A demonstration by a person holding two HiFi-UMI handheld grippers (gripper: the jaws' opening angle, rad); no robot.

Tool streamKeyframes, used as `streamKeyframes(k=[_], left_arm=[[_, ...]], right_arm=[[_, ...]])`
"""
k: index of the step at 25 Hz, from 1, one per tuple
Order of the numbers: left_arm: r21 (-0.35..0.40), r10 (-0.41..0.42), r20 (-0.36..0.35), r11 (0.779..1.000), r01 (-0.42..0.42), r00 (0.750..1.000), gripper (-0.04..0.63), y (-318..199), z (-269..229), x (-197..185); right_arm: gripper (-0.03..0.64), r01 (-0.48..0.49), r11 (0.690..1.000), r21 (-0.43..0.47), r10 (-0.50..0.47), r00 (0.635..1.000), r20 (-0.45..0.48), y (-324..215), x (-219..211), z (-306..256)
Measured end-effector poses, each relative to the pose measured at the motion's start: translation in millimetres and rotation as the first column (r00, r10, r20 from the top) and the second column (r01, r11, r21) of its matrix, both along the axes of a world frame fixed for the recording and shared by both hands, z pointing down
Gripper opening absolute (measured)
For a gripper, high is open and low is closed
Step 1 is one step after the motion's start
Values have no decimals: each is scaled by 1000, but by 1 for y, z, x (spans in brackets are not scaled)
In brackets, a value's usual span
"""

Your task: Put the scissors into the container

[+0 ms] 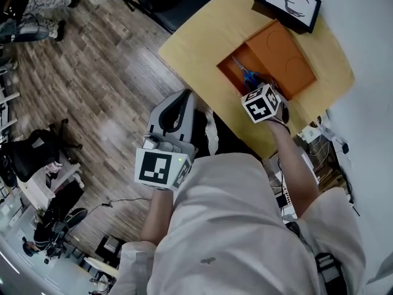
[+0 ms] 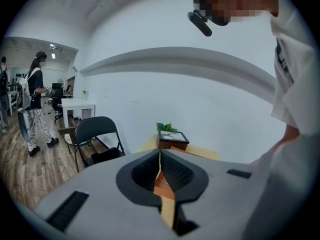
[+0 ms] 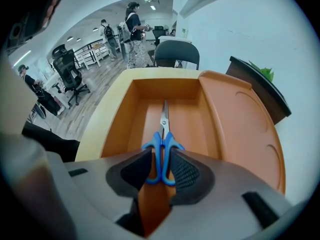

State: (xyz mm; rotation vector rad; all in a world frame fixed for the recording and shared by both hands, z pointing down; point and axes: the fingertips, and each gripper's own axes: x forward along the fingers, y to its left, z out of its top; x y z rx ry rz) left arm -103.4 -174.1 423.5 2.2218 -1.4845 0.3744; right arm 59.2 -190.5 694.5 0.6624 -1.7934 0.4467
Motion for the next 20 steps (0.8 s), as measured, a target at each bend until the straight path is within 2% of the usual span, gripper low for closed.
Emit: streamKeyframes(k=[12, 16, 20], left_arm=[[10, 21, -8, 1000, -21, 1000, 8, 18, -4, -11], [28, 52, -20, 998, -52, 998, 8, 29, -11, -18], [55, 98, -35, 994, -96, 995, 8, 44, -21, -26]], right_arm=[[120, -52, 997, 57, 52, 999, 6, -2, -2, -20], [117, -93, 990, 111, 92, 996, 10, 1, -4, -41], [112, -179, 965, 193, 175, 984, 38, 3, -3, -78]])
